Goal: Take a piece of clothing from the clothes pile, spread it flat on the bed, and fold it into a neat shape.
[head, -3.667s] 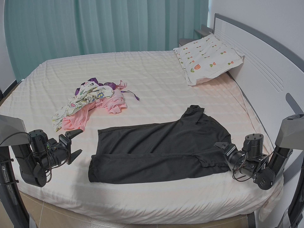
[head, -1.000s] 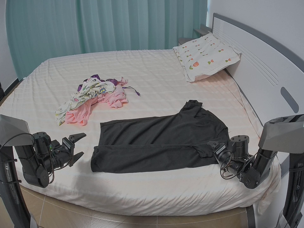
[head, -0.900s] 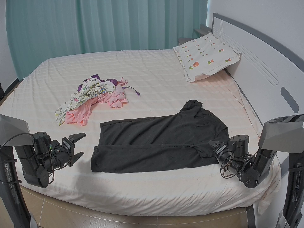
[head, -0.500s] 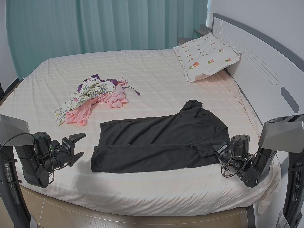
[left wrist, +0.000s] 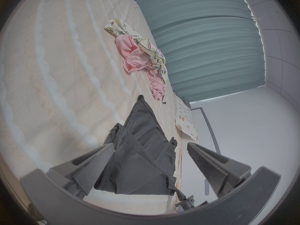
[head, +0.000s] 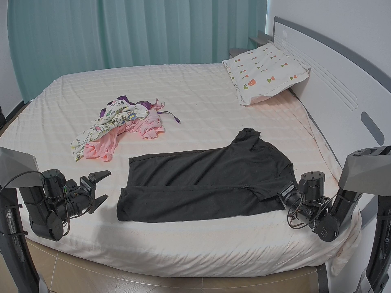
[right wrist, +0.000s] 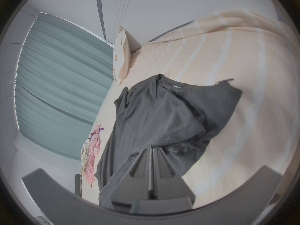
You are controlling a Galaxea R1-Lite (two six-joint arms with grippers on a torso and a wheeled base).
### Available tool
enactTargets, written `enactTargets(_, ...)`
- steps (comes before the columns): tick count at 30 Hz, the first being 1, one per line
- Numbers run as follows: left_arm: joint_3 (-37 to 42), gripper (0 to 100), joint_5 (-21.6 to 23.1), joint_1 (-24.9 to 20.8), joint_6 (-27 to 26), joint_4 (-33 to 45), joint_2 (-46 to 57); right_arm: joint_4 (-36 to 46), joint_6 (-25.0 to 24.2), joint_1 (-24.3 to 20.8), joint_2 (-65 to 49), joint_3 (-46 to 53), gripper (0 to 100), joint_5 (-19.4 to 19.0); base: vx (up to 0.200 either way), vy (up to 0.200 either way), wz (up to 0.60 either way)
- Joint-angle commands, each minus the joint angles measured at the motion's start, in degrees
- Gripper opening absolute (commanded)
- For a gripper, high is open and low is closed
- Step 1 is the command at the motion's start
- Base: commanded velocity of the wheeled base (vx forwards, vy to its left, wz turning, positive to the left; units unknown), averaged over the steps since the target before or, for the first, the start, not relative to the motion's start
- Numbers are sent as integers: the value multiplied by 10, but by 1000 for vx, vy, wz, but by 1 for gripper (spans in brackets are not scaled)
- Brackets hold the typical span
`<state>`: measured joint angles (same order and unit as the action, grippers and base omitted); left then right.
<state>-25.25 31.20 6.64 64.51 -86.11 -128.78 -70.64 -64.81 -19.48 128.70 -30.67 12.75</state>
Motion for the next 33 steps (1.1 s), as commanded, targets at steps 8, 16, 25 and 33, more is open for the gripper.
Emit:
enactTargets(8,-2,100,0,0,1,0,-4,2,28,2,-75,14,0,-3,0,0,0)
enactTargets(16,-2,100,0,1,0,0,-4,43,109,9,-82,-5,0,-9,0,0,0)
enactTargets(25,-2,100,0,2,0,0,-4,179,149,23,-122,-97,0,-9,0,0,0)
enactTargets(33,-2,100,0,3,0,0,-5,271,168,26,-122,-177,0,-9,0,0,0)
